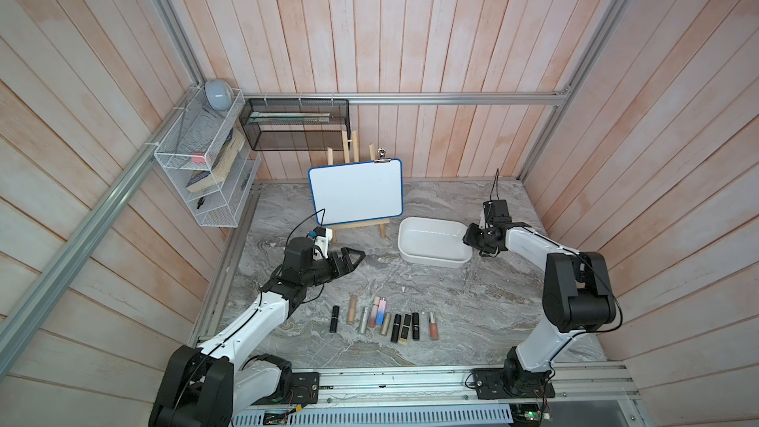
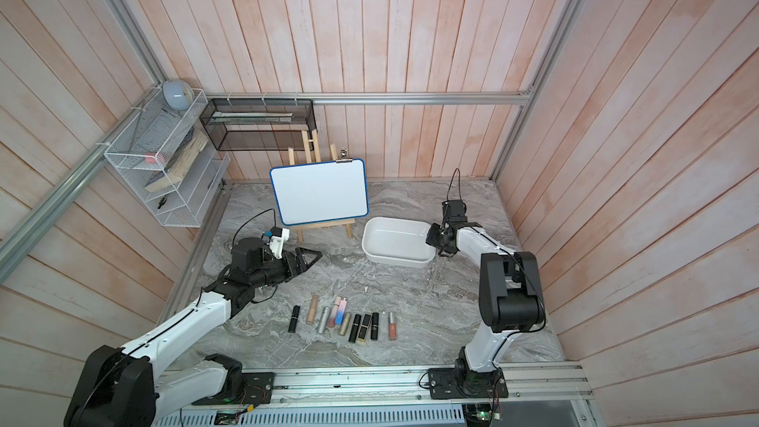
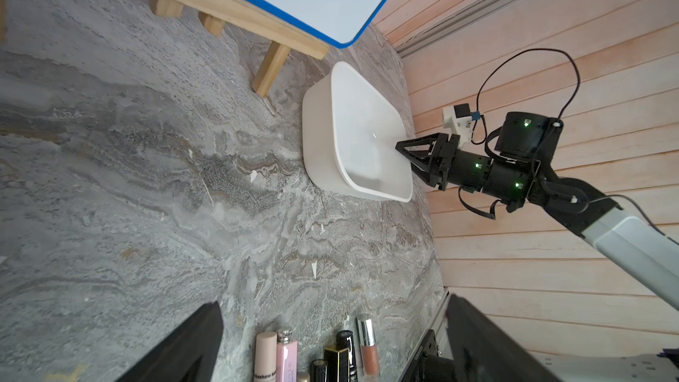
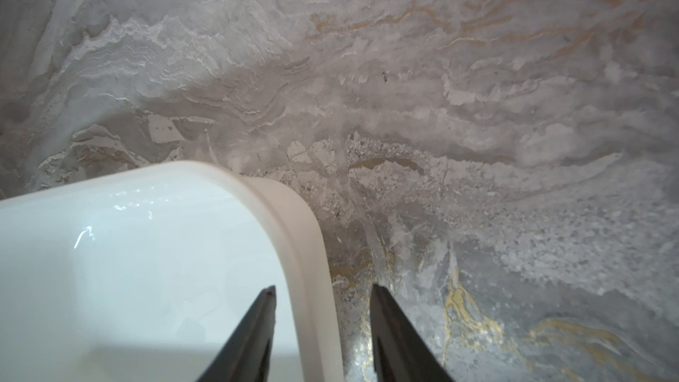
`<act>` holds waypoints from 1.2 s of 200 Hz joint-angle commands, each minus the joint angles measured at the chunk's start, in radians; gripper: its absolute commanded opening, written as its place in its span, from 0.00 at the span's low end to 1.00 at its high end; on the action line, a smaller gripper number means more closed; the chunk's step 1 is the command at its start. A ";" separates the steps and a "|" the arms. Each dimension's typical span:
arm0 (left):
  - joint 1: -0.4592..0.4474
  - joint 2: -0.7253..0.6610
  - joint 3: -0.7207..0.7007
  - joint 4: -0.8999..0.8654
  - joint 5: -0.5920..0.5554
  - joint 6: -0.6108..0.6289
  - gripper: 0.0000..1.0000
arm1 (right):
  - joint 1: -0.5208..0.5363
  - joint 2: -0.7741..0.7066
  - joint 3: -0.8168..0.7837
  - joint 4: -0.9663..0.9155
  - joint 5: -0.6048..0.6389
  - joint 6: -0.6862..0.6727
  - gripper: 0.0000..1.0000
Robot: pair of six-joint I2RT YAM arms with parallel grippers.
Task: Put the lipstick into the storage box
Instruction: Pick up the storage box at the center of the board, then place the storage box at the center of the board.
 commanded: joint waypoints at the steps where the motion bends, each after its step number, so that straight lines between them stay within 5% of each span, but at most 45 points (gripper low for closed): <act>1: -0.029 -0.003 0.032 -0.019 -0.021 0.034 0.99 | 0.027 -0.014 -0.025 -0.026 0.006 -0.007 0.38; 90: -0.051 -0.050 0.020 -0.039 -0.035 0.046 1.00 | 0.048 -0.071 -0.074 -0.053 0.049 -0.018 0.00; 154: -0.060 -0.061 0.017 -0.038 -0.031 0.037 1.00 | 0.088 -0.221 -0.153 -0.092 0.061 -0.038 0.00; 240: -0.084 -0.072 0.010 -0.056 -0.048 0.032 1.00 | 0.411 -0.253 -0.160 -0.110 0.123 0.095 0.00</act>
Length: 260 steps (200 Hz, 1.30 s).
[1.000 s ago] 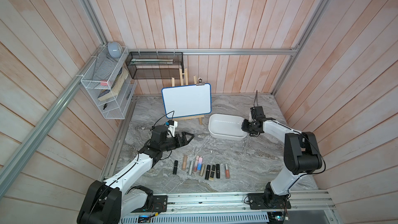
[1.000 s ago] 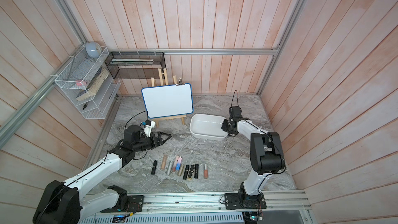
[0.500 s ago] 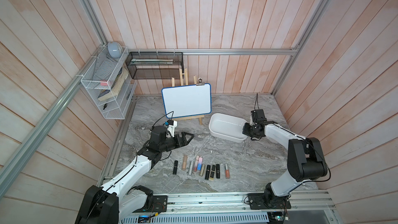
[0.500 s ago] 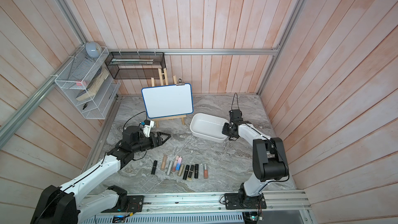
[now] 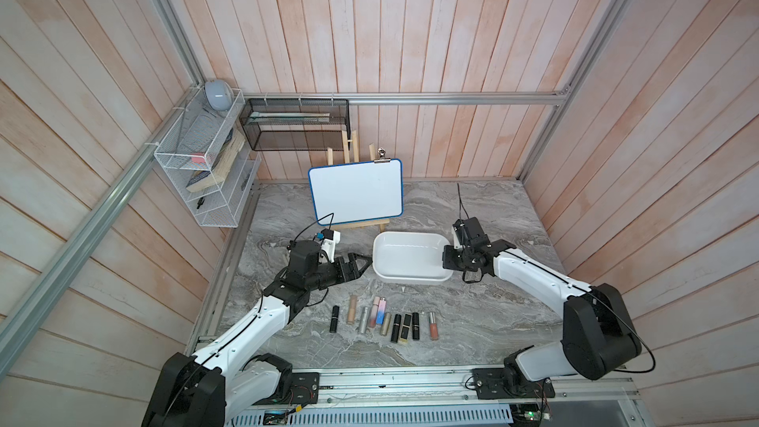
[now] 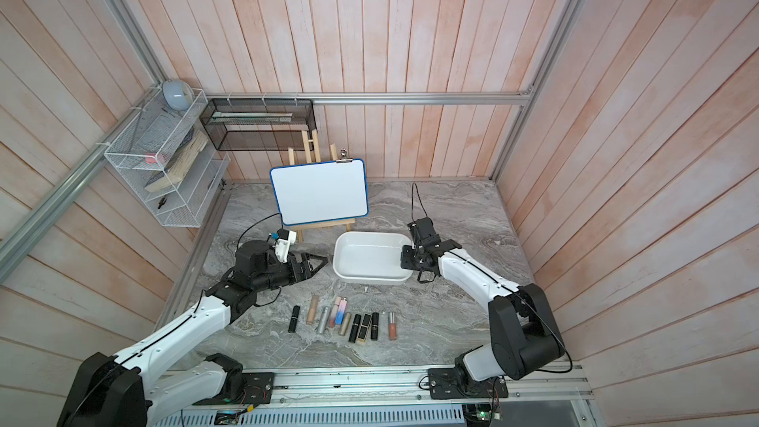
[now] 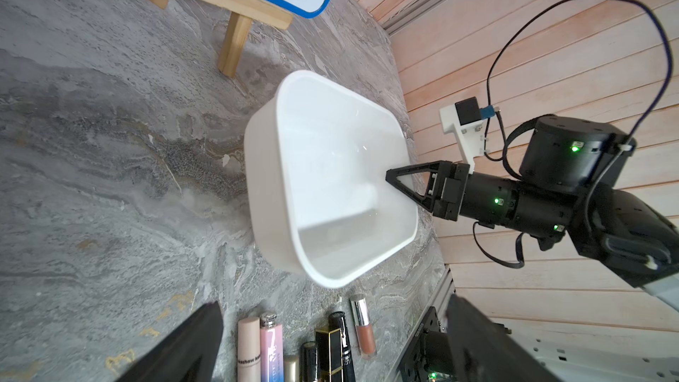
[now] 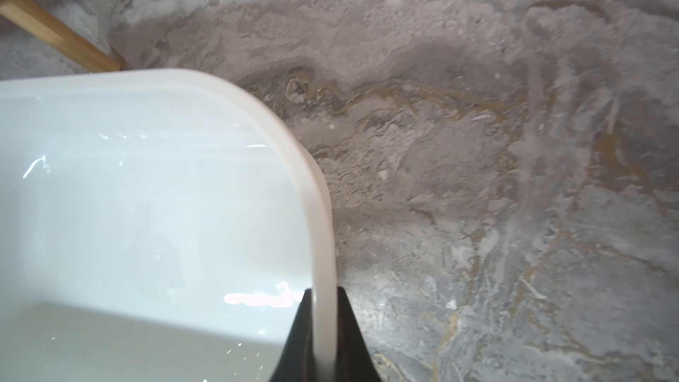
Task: Put the lipstick into the storage box
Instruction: Place the storage box at the center of the board, then pick up the lipstick at the center of the board.
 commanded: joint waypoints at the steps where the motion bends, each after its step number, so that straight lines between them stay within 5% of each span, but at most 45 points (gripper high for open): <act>1: -0.010 -0.022 0.007 -0.020 -0.020 0.009 1.00 | 0.055 0.016 0.005 -0.002 0.028 0.067 0.00; 81: -0.022 -0.035 -0.011 -0.043 -0.043 0.013 1.00 | 0.067 0.085 -0.023 0.048 0.065 0.089 0.03; 142: -0.034 -0.026 -0.009 -0.044 -0.052 0.024 1.00 | 0.068 0.048 -0.011 0.020 0.072 0.071 0.41; 219: -0.157 -0.083 0.000 -0.105 -0.145 0.041 1.00 | 0.155 -0.201 -0.038 -0.166 0.078 0.101 0.47; 260: -0.262 -0.122 -0.034 -0.093 -0.189 -0.005 1.00 | 0.304 -0.336 -0.127 -0.270 0.049 0.215 0.52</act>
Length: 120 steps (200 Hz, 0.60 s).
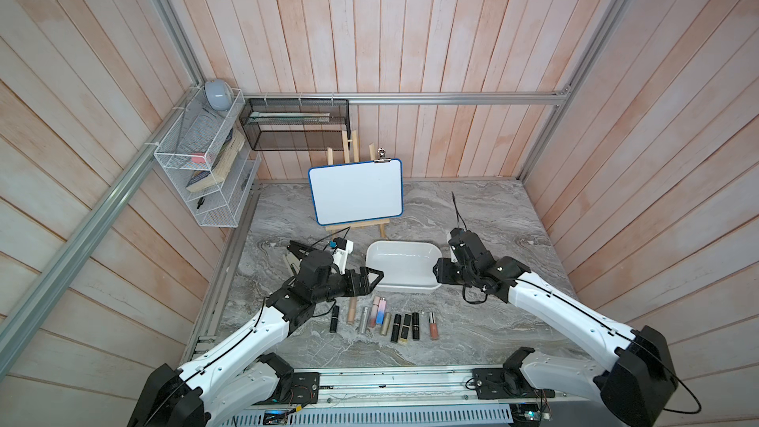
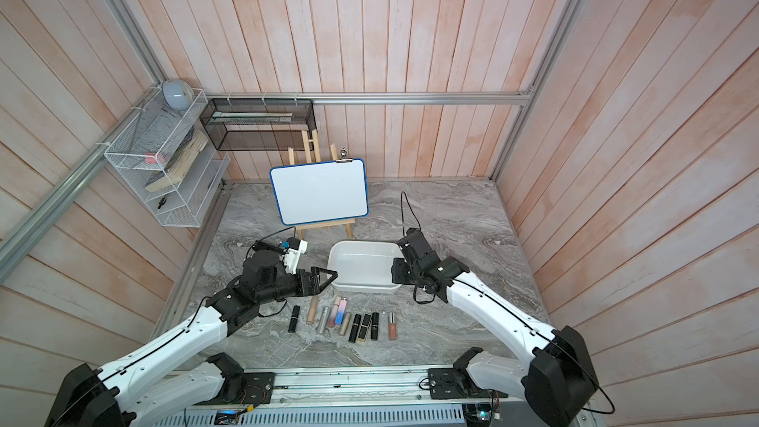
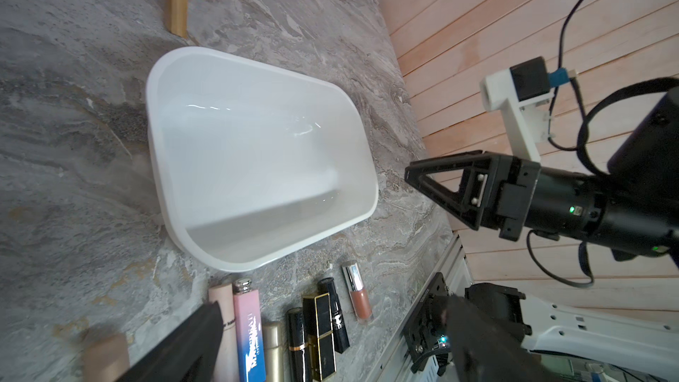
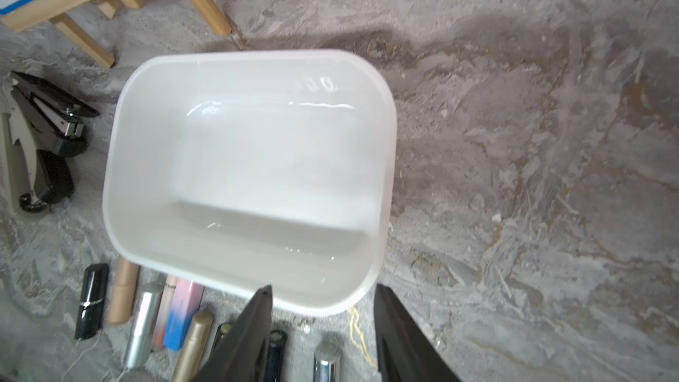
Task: Put the lipstick into the storage box
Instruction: Pick up the lipstick at the center of the board.
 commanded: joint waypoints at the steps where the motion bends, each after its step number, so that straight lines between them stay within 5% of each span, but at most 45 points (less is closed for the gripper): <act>1: -0.055 -0.016 -0.027 -0.005 -0.049 -0.019 1.00 | 0.088 -0.037 -0.053 -0.128 -0.014 0.087 0.52; 68: -0.221 0.021 -0.056 -0.008 -0.143 -0.071 1.00 | 0.402 0.056 -0.066 -0.200 0.054 0.280 0.56; 120: -0.242 0.010 -0.059 -0.010 -0.166 -0.089 1.00 | 0.440 0.061 -0.120 -0.198 0.078 0.340 0.57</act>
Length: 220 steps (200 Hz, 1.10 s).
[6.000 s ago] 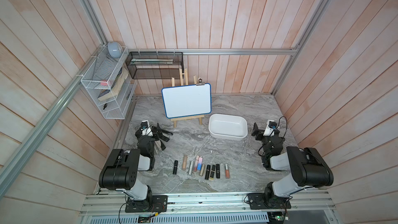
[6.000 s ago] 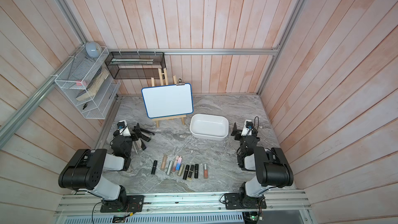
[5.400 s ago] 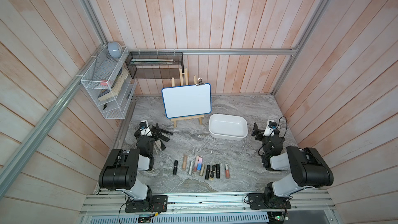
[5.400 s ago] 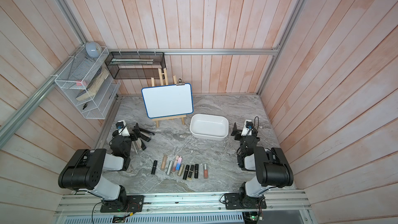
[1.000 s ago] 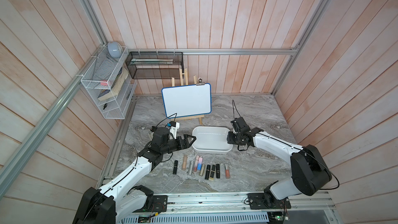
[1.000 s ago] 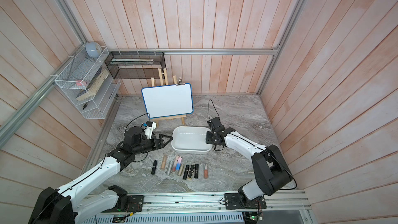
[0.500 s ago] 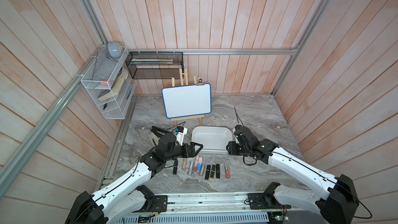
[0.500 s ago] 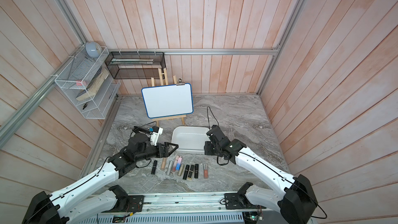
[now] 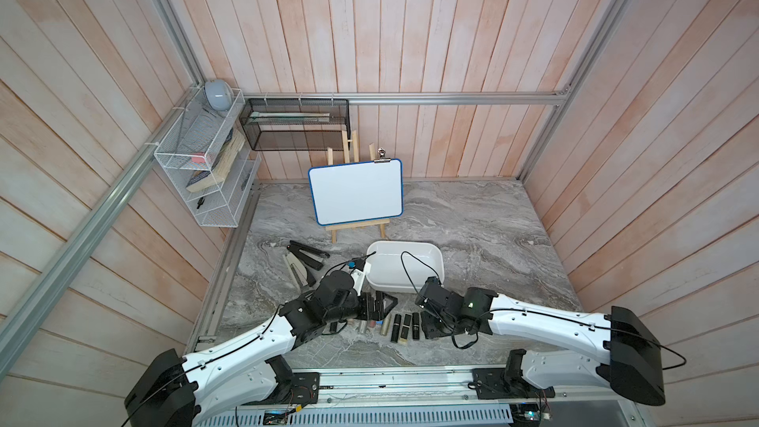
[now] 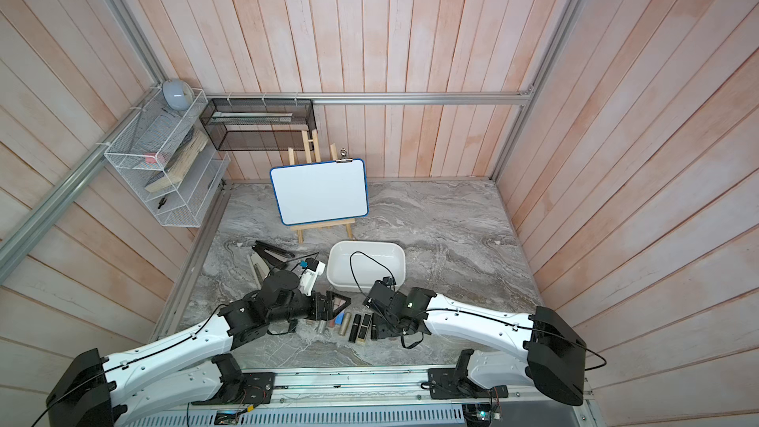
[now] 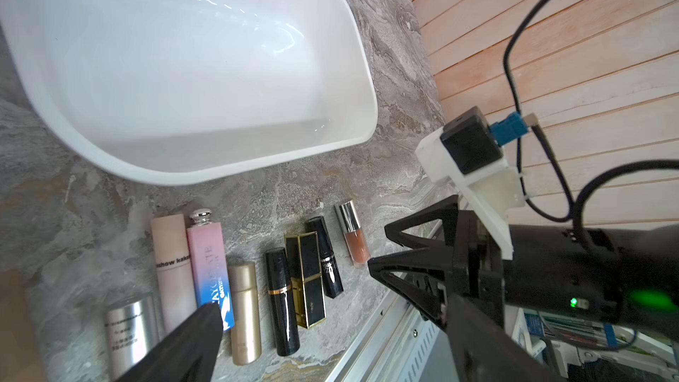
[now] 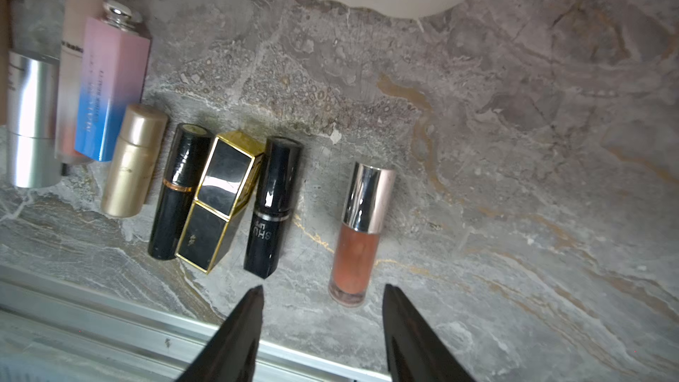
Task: Put the lipstick into the storage box
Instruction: Pick up the lipstick at the center of the board.
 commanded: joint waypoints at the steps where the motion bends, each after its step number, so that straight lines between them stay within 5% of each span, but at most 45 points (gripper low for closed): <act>1: -0.005 -0.009 -0.004 -0.002 -0.035 -0.014 1.00 | 0.006 -0.021 -0.036 -0.026 0.039 0.056 0.57; 220: -0.007 0.000 -0.011 -0.002 -0.044 -0.015 1.00 | 0.005 0.098 -0.126 0.129 0.000 0.063 0.39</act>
